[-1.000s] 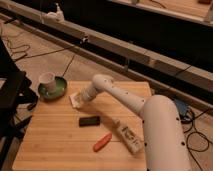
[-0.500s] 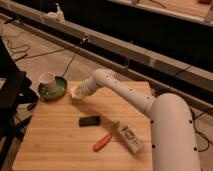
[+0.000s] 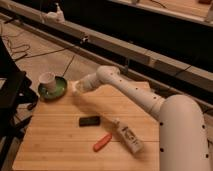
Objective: Place the white sponge in the ceramic cup
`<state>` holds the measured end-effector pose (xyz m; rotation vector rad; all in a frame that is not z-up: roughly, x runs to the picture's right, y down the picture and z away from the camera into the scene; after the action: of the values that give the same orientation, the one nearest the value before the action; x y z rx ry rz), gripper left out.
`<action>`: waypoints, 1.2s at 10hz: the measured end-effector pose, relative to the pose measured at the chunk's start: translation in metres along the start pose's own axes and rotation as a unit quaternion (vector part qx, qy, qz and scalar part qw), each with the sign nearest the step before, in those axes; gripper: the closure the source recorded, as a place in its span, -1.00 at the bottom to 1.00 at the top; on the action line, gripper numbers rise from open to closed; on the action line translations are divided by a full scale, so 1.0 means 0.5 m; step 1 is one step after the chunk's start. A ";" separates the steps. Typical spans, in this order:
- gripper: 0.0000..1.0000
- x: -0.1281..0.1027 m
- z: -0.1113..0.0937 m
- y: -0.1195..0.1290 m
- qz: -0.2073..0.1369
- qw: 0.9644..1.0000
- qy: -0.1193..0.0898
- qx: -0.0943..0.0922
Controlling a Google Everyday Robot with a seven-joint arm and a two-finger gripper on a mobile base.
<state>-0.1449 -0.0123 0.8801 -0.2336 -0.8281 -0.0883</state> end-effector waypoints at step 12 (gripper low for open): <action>1.00 -0.251 0.019 -0.127 -0.119 0.987 -0.098 0.047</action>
<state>-0.2470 -0.0730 0.8047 -0.0543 -1.0517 -0.2526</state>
